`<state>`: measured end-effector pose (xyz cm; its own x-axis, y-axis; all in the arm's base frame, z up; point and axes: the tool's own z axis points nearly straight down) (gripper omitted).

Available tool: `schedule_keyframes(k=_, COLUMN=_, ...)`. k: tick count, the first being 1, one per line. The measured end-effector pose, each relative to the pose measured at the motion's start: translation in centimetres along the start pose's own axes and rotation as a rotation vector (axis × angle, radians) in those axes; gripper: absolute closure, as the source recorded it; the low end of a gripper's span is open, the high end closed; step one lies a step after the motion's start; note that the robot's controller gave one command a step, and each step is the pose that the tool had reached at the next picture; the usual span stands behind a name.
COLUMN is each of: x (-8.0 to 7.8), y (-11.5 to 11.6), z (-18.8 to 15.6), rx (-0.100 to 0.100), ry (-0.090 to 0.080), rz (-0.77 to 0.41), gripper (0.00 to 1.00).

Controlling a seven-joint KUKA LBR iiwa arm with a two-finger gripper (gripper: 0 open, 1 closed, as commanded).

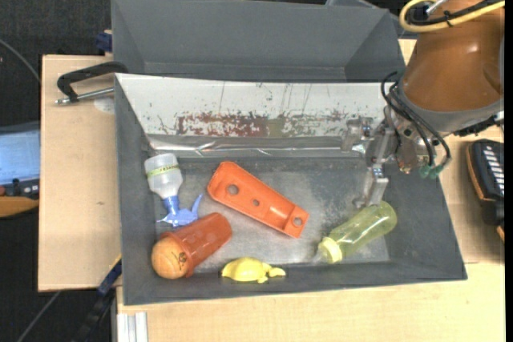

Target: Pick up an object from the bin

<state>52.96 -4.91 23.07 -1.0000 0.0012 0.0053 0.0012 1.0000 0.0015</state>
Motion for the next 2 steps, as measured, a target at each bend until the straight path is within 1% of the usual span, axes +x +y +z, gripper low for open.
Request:
schedule_keyframes(k=1, x=-0.2, y=0.0, z=-0.4, rx=0.001, ry=-0.009, rz=-0.002, gripper=0.00)
schedule_keyframes(k=2, x=0.0, y=1.0, z=4.2, rx=0.001, ry=-0.013, rz=0.001, gripper=0.00)
